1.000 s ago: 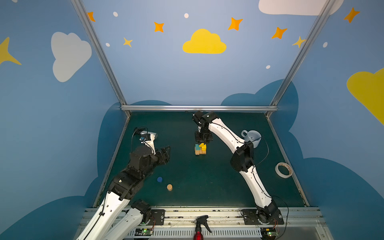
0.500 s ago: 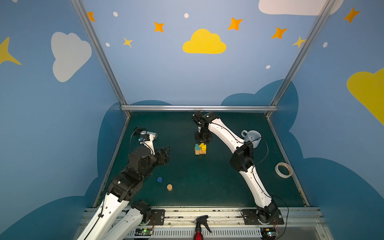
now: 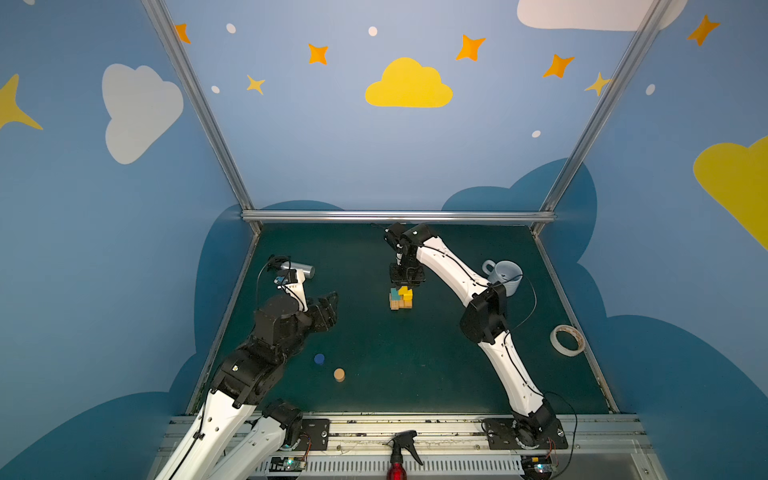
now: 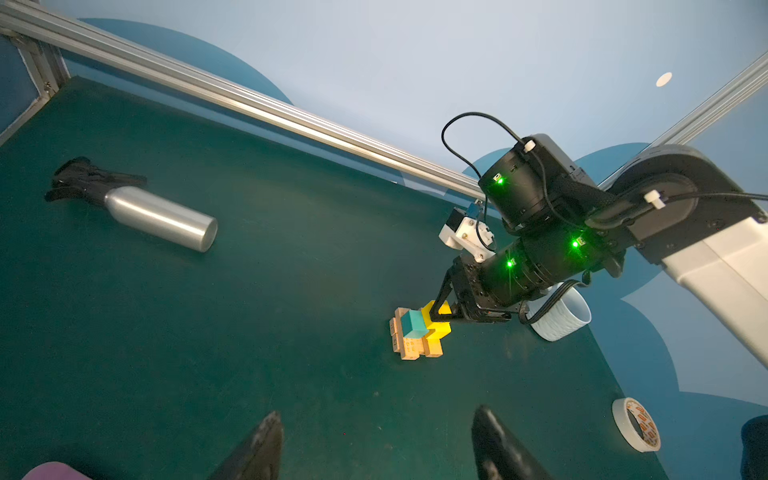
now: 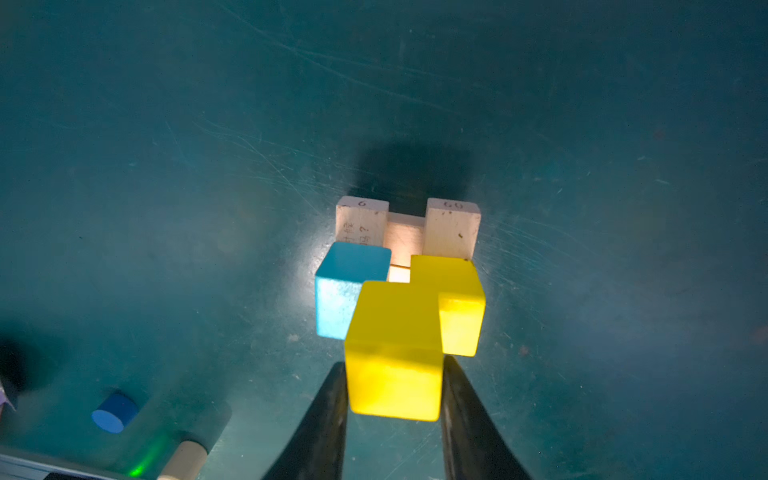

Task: Build the wood block tower
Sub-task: 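Lower the yellow cube onto the stack beside the teal cube, then open the right gripper and raise it away from the stack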

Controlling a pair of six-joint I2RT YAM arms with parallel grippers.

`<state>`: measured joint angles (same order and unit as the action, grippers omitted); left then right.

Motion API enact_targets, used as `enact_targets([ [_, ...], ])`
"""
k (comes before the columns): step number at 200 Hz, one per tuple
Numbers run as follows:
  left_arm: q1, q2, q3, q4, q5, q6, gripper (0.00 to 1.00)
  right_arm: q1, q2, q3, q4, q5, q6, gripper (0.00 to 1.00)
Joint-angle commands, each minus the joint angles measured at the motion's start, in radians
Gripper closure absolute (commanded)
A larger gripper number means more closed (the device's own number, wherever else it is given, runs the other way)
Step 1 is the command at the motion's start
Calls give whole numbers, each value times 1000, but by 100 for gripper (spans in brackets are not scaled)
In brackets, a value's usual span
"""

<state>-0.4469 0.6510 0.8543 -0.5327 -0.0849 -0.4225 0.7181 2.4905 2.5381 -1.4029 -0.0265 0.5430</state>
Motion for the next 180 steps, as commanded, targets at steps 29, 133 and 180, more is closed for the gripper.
enact_targets([
  [29, 5, -21, 0, -20, -18, 13, 28, 11, 21, 25, -7, 9, 5, 58],
  [133, 5, -38, -4, -30, -21, 10, 28, 15, 8, 25, -10, 5, 15, 61],
  [180, 5, -49, -7, -32, -25, 9, 28, 16, 10, 25, -7, 2, 21, 63],
])
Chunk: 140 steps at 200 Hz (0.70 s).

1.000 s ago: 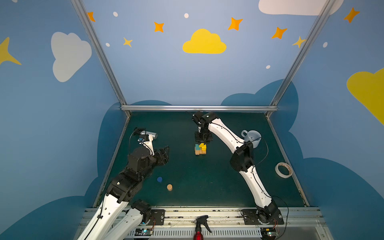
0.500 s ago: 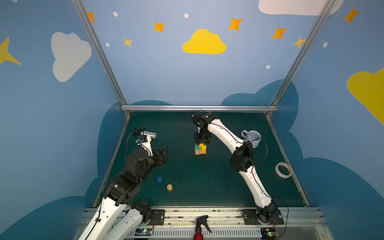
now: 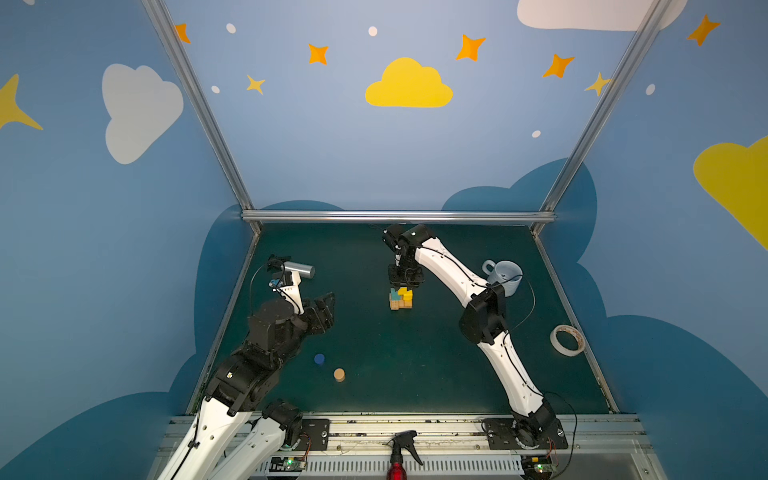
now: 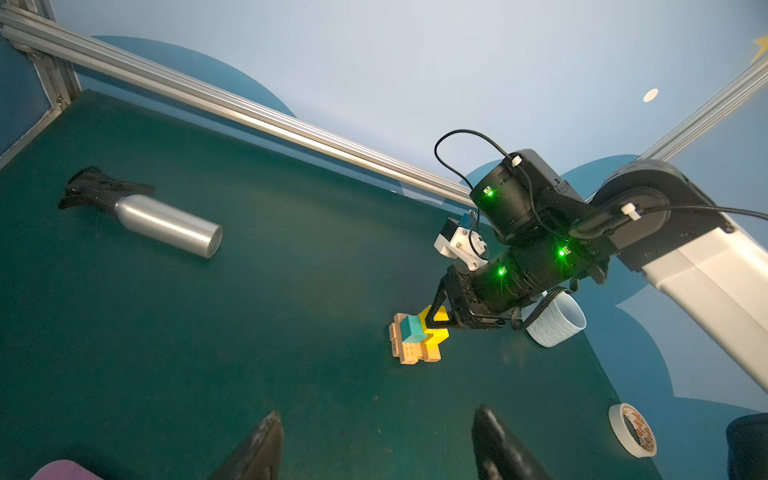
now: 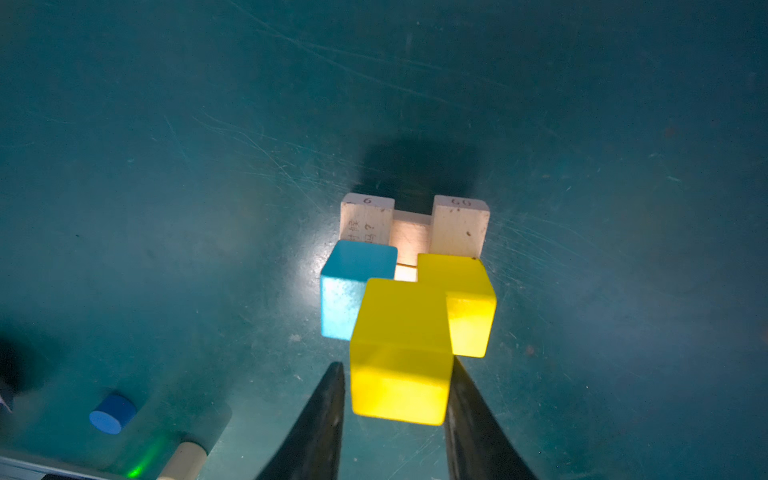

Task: Build the wood block tower
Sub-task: 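Open the right gripper and raise it away from the stack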

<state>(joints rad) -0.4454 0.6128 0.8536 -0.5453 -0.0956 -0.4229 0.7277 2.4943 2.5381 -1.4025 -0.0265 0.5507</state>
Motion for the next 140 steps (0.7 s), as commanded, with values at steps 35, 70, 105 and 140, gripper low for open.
enact_targets([
  [35, 3, -15, -8, -21, -15, 10, 28, 6, 8, 26, -13, 7, 15, 61],
  [70, 4, -17, -8, -23, -15, 9, 28, 5, 2, 24, -24, 26, 12, 54],
  [105, 3, -20, -7, -25, -13, 10, 28, 6, -16, 22, -24, 42, 8, 39],
  [140, 4, -12, -5, -26, -12, 11, 28, 5, -66, 12, -26, 74, -8, 26],
])
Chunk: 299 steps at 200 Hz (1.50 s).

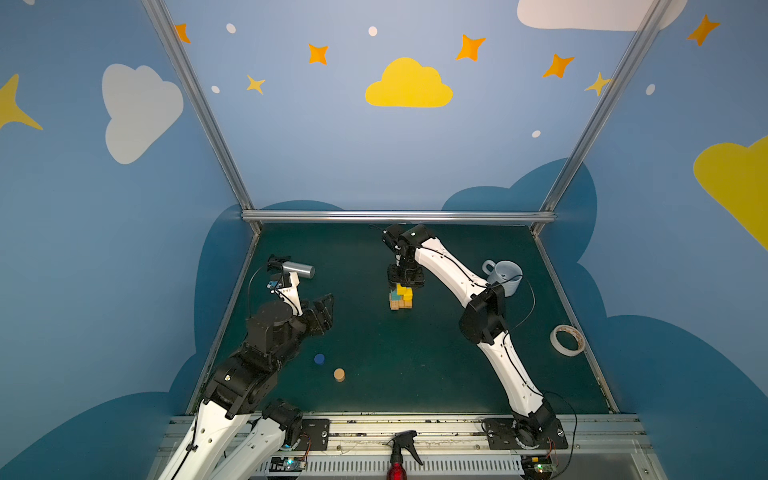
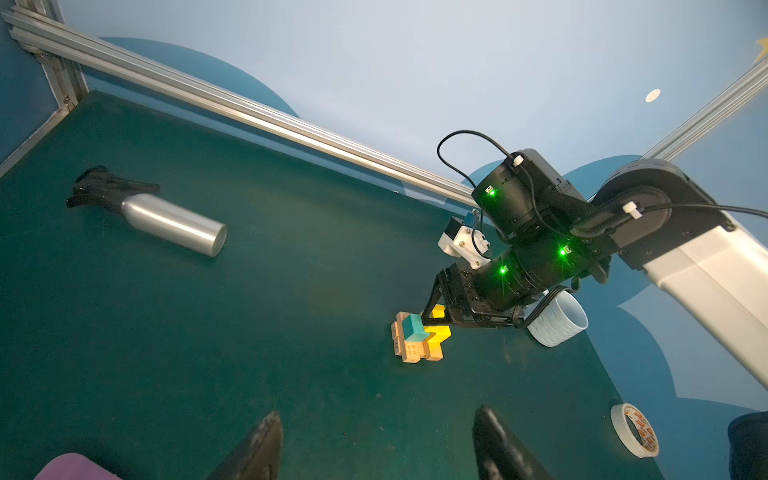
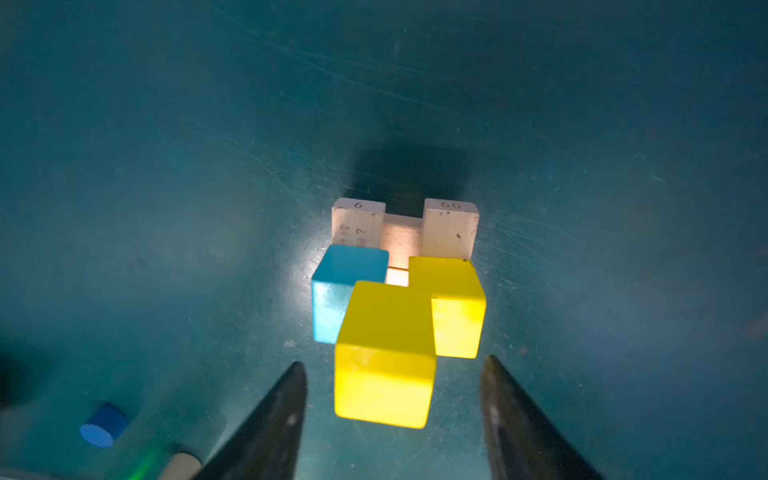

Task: Build the wood block tower
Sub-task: 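Open the right gripper and raise it away from the stack, then grasp the wooden cylinder with the left gripper while the right gripper withdraws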

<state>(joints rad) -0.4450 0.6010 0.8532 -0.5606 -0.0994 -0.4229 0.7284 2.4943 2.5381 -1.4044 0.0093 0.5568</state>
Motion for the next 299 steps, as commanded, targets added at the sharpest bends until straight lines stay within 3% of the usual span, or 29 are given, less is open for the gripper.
enact_targets([
  [1, 3, 0, -5, -10, -8, 11, 28, 3, -69, 12, -24, 40, -15, 25],
  [52, 3, 41, 7, -28, 15, 2, 28, 1, -222, -55, -5, 93, -41, 16],
  [75, 3, 68, 16, -48, 26, -13, 27, 3, -343, -160, 56, 113, -57, 13],
  [134, 3, 143, 41, -105, 70, -66, 28, 6, -788, -750, 540, 29, -91, 10],
  [161, 1, 185, 65, -162, 88, -102, 30, 6, -936, -931, 680, -12, -104, 10],
  [246, -24, 232, 84, -372, 100, -193, 35, 5, -1172, -1188, 880, 48, -135, 11],
  [299, -136, 196, 12, -514, 8, -309, 35, 1, -1314, -1383, 970, 103, -105, 11],
])
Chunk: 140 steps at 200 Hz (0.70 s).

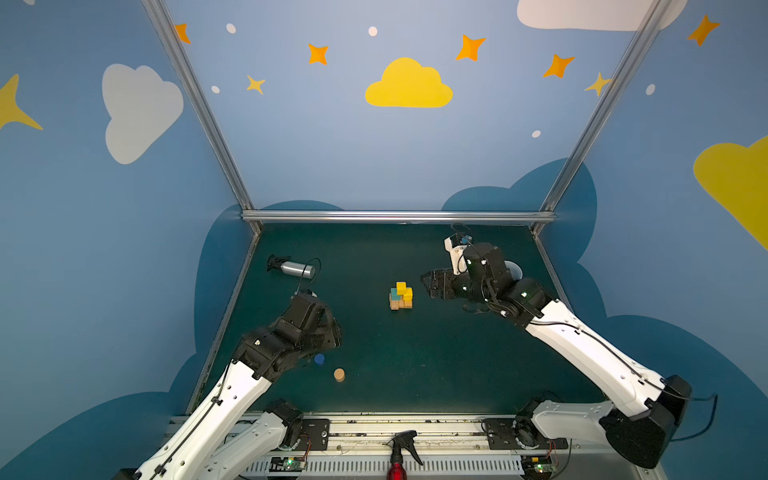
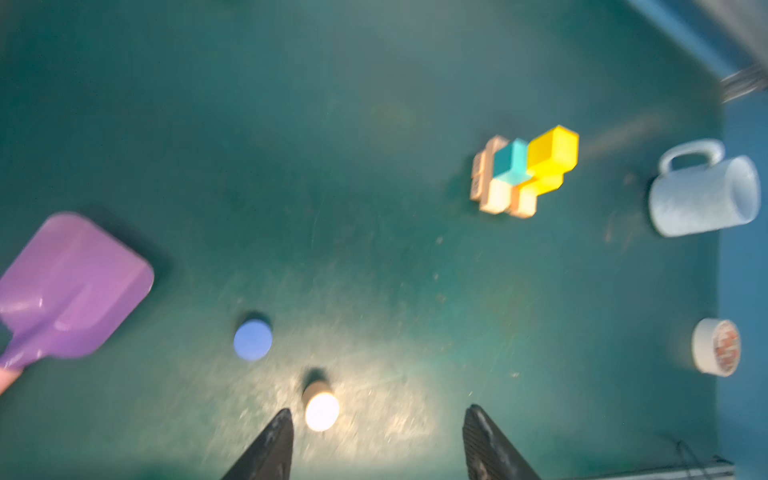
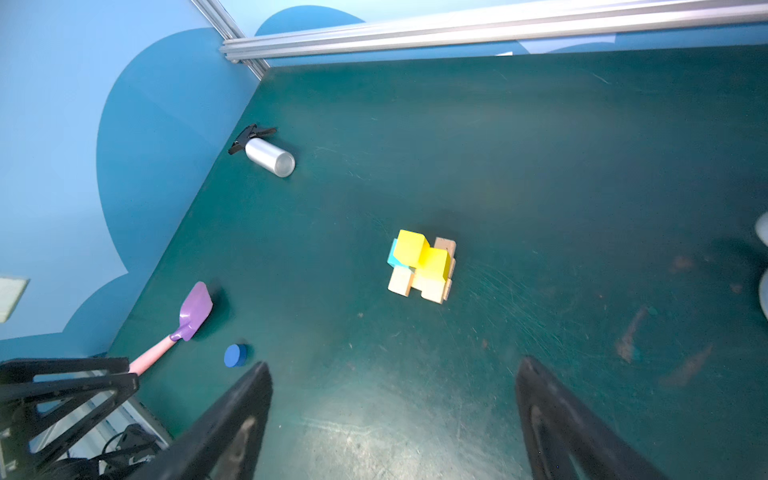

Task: Build the wood block tower
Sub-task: 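Grasp the wooden cylinder with the left gripper while the right gripper withdraws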

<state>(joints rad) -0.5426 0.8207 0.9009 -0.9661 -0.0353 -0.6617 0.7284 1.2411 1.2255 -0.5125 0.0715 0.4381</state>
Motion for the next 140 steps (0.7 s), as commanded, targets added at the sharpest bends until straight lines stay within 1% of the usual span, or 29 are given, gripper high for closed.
enact_targets([
  [1, -41, -24, -37, -109, -58, -72, 35, 1, -62, -74, 80, 40, 14, 11],
  [25, -84, -4, -65, -144, -94, -118, 36, -2, -102, -133, 125, 33, 24, 11],
  [62, -160, 86, -54, -183, -149, -169, 36, -7, -104, -139, 115, 24, 27, 11],
  [109, -225, 187, -80, -174, -127, -215, 34, -16, -119, -165, 125, 25, 34, 11],
  [140, -251, 241, -133, -79, -78, -244, 34, -23, -126, -184, 143, 19, 35, 11],
])
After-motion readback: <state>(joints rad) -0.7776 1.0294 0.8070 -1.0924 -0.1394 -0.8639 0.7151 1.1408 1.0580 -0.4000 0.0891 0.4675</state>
